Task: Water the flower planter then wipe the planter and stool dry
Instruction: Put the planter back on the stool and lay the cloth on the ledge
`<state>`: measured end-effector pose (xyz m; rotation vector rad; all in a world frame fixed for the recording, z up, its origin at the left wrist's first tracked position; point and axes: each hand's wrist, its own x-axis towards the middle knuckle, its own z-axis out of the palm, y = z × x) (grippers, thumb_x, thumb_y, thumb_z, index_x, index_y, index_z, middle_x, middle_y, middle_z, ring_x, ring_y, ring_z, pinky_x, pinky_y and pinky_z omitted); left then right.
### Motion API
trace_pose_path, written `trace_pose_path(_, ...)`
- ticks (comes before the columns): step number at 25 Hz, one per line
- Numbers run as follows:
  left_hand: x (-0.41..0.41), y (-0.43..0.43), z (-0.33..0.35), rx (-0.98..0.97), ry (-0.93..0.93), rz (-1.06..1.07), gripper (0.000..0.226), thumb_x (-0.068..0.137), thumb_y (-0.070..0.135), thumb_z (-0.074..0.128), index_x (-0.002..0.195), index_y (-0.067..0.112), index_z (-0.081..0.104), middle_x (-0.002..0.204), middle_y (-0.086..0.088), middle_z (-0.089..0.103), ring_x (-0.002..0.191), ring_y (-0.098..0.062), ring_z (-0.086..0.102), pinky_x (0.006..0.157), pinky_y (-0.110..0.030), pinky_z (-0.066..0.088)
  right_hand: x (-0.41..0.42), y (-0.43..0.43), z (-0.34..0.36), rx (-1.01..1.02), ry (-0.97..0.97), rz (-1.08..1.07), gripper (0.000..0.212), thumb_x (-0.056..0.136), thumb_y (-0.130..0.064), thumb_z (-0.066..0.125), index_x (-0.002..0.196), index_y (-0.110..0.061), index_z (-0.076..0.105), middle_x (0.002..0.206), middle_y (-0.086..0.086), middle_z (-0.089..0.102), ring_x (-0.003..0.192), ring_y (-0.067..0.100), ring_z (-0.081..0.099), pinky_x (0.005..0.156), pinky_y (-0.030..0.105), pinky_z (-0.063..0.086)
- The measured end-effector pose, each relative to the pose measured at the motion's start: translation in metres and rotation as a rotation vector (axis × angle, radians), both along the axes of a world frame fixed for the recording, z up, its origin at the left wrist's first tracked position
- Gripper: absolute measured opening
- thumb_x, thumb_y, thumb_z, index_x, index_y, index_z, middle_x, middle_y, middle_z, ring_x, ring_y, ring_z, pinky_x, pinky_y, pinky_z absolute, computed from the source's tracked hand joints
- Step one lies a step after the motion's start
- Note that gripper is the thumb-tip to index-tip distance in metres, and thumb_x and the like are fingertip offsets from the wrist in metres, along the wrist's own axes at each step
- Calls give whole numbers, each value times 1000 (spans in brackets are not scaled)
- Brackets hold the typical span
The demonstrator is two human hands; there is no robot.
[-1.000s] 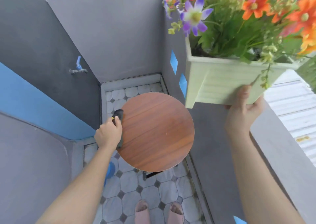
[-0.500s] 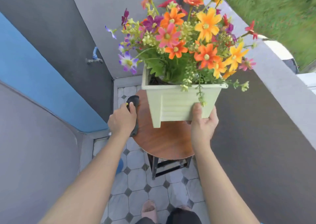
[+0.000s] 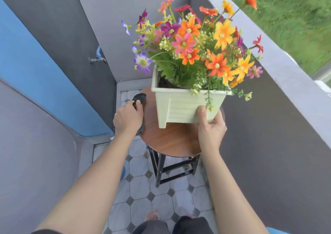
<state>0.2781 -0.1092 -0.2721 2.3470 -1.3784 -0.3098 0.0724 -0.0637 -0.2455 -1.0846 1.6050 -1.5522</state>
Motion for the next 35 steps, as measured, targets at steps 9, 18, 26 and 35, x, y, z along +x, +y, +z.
trace_pose_path(9, 2, 4, -2, 25, 5, 13, 40, 95, 37, 36, 110, 7, 58, 107, -23, 62, 99, -43, 54, 78, -40, 42, -9, 20, -21, 124, 136, -25, 28, 76, -25, 77, 58, -24, 56, 63, 11, 58, 68, 23, 50, 56, 6, 34)
trace_pose_path(18, -15, 47, 0, -3, 137, 112, 46, 96, 43, 35, 105, 4, 58, 103, -22, 64, 99, -40, 55, 71, -38, 36, -33, 51, -28, 227, 129, -39, 31, 81, -36, 71, 105, -16, 72, 93, -1, 74, 83, 4, 67, 80, 18, 52)
trace_pose_path(26, -88, 129, 23, 293, 355, 182, 50, 98, 44, 27, 99, 2, 56, 97, -17, 64, 91, -36, 59, 63, -34, 38, -50, 112, 6, 542, 153, -78, 27, 92, -23, 55, 114, -15, 68, 94, -5, 68, 86, 5, 60, 79, 14, 39)
trace_pose_path(35, -152, 157, 121, 447, 795, -487, 27, 94, 46, 43, 107, 26, 55, 103, 15, 51, 103, -8, 50, 85, -26, 38, -82, 140, 79, 691, -122, 66, 35, 92, -49, 51, 110, -22, 65, 112, 3, 68, 105, 17, 62, 95, 32, 47)
